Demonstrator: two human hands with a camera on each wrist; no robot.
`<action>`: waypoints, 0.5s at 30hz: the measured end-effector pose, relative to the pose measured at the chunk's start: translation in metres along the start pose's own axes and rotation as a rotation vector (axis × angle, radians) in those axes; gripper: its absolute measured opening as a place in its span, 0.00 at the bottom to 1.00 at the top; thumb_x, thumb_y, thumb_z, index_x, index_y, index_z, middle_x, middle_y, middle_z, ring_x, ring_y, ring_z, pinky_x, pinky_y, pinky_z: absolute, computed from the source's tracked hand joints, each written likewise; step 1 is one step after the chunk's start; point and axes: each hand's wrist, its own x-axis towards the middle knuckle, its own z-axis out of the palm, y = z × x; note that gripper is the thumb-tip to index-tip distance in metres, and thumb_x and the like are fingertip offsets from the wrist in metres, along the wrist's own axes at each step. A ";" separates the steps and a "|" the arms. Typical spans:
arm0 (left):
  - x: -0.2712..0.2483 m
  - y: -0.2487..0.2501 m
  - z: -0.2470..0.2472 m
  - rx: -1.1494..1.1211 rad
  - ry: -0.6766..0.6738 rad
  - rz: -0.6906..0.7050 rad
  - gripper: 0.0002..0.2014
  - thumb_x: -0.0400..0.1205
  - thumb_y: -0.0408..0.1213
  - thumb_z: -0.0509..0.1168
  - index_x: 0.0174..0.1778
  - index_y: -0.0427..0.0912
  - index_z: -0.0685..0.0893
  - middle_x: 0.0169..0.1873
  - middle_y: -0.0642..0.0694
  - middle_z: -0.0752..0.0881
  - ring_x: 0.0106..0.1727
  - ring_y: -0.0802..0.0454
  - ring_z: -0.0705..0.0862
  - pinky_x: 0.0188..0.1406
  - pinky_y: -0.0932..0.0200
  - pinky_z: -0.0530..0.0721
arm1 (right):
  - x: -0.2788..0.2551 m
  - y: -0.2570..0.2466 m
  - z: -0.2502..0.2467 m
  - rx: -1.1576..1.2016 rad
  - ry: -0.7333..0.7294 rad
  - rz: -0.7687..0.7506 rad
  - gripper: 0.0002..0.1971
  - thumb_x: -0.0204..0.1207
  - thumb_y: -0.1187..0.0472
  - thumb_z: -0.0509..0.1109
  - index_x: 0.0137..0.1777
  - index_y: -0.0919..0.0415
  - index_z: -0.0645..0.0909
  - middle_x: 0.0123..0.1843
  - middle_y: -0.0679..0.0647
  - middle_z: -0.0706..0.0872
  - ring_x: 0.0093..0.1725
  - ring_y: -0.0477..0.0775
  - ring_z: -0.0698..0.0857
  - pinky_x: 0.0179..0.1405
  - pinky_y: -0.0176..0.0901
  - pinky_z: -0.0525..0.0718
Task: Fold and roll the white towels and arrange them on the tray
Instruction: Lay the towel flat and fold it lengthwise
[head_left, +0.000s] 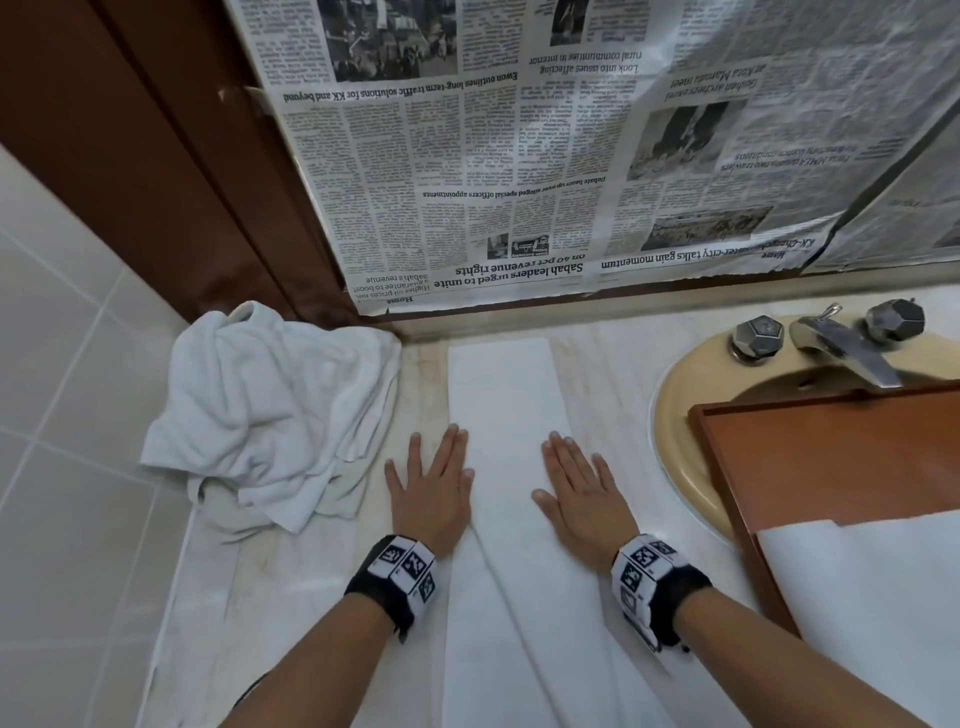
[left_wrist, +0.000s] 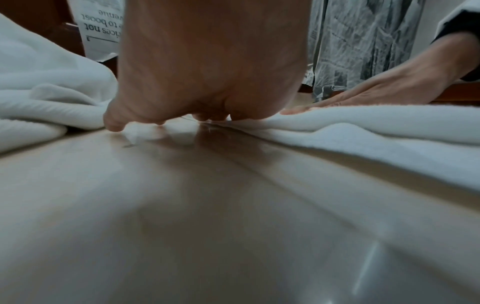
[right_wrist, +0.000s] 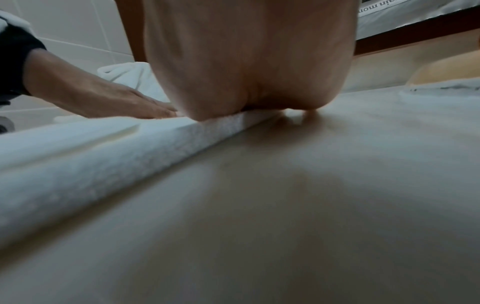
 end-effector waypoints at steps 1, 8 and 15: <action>0.007 0.003 -0.003 -0.007 0.003 -0.001 0.27 0.91 0.53 0.36 0.87 0.61 0.36 0.83 0.69 0.34 0.87 0.45 0.34 0.82 0.29 0.38 | 0.008 0.004 -0.004 -0.003 -0.002 0.002 0.47 0.63 0.30 0.08 0.81 0.54 0.24 0.83 0.44 0.24 0.81 0.42 0.26 0.80 0.47 0.27; 0.062 0.015 -0.020 -0.007 -0.005 -0.036 0.27 0.91 0.53 0.36 0.87 0.61 0.37 0.85 0.68 0.36 0.87 0.45 0.35 0.82 0.28 0.38 | 0.062 0.027 -0.032 -0.008 -0.061 -0.017 0.37 0.81 0.35 0.31 0.85 0.53 0.29 0.83 0.42 0.26 0.81 0.38 0.28 0.83 0.51 0.31; 0.092 0.015 -0.027 -0.048 0.006 -0.057 0.27 0.91 0.54 0.38 0.87 0.64 0.40 0.85 0.68 0.38 0.87 0.46 0.35 0.81 0.26 0.37 | 0.093 0.035 -0.045 -0.002 -0.052 -0.021 0.34 0.88 0.41 0.40 0.86 0.54 0.33 0.85 0.44 0.29 0.85 0.43 0.33 0.84 0.52 0.34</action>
